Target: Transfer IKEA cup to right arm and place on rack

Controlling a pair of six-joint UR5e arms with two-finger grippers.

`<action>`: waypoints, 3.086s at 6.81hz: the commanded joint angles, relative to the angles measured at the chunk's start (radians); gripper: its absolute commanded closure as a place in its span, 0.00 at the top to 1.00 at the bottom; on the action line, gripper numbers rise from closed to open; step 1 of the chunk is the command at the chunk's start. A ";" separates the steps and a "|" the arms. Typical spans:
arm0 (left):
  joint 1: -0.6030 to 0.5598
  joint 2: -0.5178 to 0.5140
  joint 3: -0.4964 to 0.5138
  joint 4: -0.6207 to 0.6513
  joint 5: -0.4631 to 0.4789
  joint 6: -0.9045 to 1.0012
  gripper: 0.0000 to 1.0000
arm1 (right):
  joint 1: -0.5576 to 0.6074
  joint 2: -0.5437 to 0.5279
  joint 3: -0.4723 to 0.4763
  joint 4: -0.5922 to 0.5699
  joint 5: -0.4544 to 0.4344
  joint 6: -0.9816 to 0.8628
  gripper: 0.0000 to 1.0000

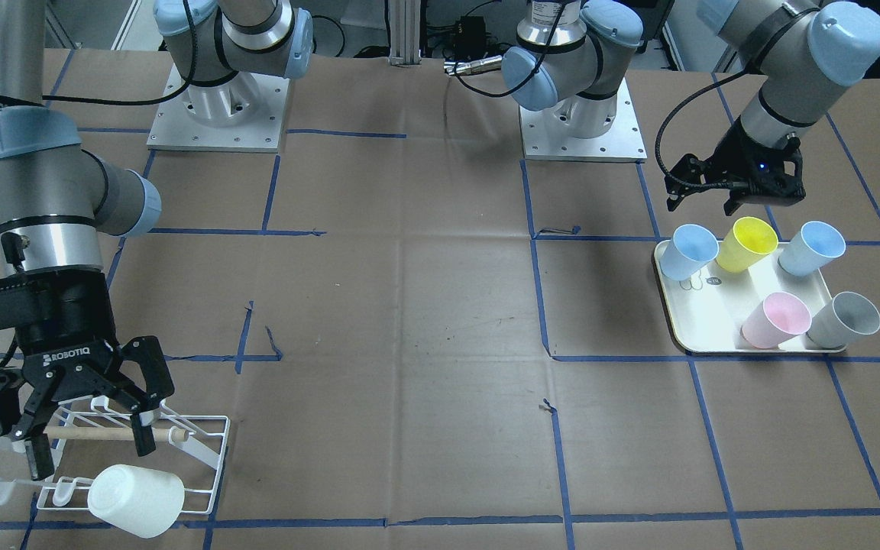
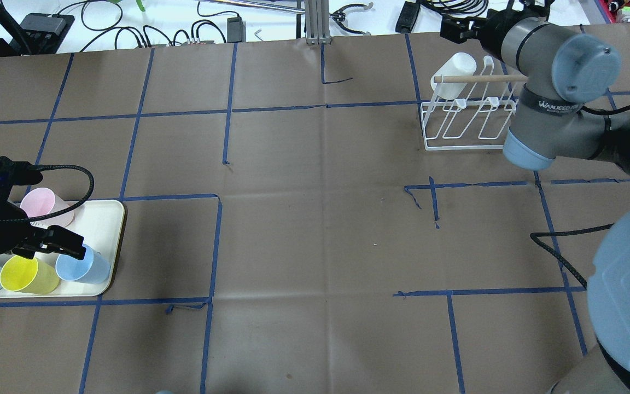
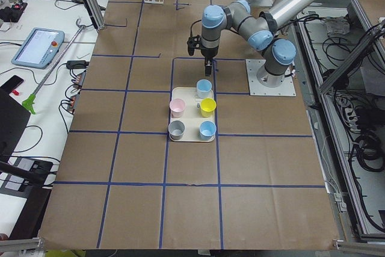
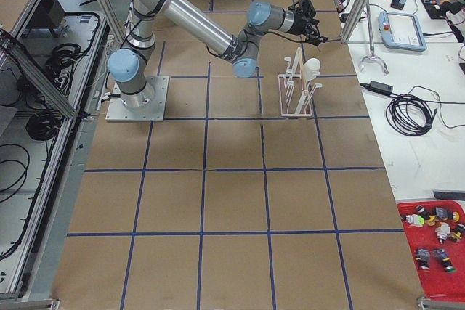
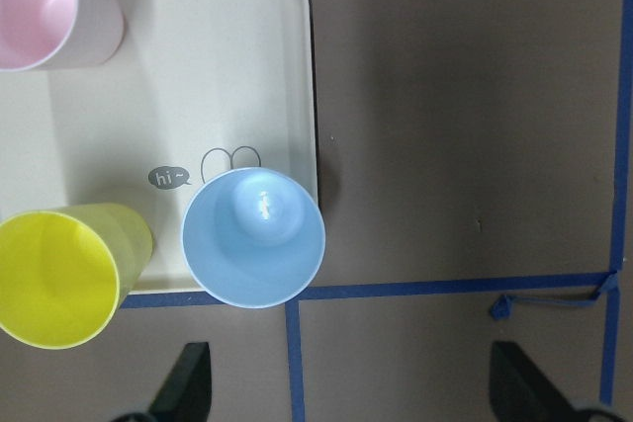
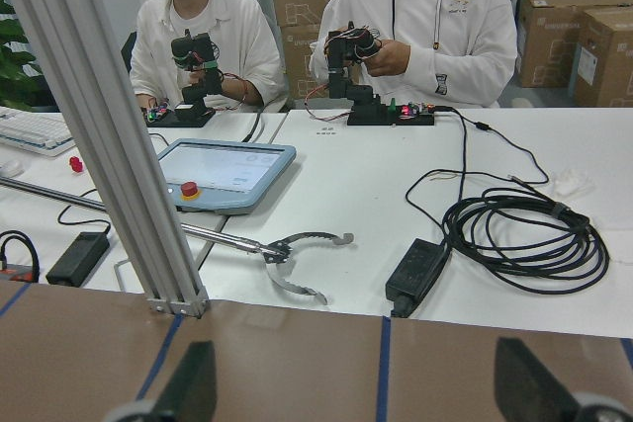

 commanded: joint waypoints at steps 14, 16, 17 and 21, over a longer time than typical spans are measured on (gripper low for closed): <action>0.002 -0.097 -0.105 0.204 0.053 -0.004 0.00 | 0.249 -0.074 0.103 -0.181 0.032 1.387 1.00; -0.017 -0.076 0.015 0.122 0.045 -0.019 0.00 | 0.249 -0.074 0.103 -0.181 0.032 1.388 1.00; -0.018 -0.068 0.144 -0.045 0.009 -0.028 0.00 | 0.249 -0.076 0.103 -0.179 0.032 1.387 1.00; -0.052 -0.102 0.463 -0.389 -0.097 -0.046 0.00 | 0.249 -0.068 0.103 -0.168 0.032 1.387 1.00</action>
